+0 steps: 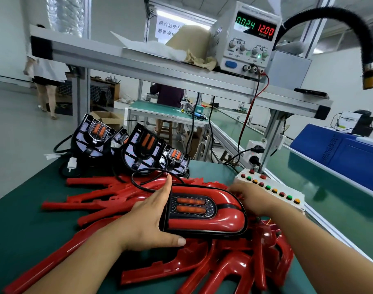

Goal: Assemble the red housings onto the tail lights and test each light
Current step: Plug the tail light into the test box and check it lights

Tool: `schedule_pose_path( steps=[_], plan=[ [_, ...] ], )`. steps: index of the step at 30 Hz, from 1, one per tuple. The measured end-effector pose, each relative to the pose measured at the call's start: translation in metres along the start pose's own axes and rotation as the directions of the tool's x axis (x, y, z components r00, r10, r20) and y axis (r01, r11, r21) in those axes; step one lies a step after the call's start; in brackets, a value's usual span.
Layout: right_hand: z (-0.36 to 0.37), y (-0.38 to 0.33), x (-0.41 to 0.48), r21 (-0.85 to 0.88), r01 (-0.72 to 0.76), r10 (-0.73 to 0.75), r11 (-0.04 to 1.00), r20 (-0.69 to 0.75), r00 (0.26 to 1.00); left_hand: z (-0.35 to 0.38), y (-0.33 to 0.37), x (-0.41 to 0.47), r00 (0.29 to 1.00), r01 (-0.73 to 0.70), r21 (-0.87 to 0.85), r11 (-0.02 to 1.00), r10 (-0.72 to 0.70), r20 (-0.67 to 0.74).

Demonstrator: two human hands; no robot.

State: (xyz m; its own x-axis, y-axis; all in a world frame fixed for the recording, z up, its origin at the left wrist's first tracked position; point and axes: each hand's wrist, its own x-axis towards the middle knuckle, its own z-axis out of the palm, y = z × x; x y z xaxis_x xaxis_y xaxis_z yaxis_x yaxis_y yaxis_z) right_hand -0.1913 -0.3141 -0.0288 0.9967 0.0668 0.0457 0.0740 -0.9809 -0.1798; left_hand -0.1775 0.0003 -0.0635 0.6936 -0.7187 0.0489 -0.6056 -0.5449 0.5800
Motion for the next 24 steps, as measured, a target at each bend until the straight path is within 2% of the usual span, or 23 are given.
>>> schedule_pose_path(
  steps=[5,13,24],
  plan=[
    [0.005,-0.004,0.007,-0.142,0.047,-0.057,0.989,-0.066,0.996,0.001,-0.003,0.003,1.0,-0.017,0.012,1.0,0.017,-0.002],
    [0.007,0.001,0.009,-0.028,0.006,-0.01,1.0,-0.143,0.99,0.002,-0.005,0.002,1.0,-0.023,0.019,1.0,0.023,-0.013],
    [0.008,0.001,0.011,-0.114,0.147,-0.162,0.982,-0.132,0.978,0.0,-0.001,0.001,1.0,0.023,-0.012,1.0,-0.023,0.008]
  ],
)
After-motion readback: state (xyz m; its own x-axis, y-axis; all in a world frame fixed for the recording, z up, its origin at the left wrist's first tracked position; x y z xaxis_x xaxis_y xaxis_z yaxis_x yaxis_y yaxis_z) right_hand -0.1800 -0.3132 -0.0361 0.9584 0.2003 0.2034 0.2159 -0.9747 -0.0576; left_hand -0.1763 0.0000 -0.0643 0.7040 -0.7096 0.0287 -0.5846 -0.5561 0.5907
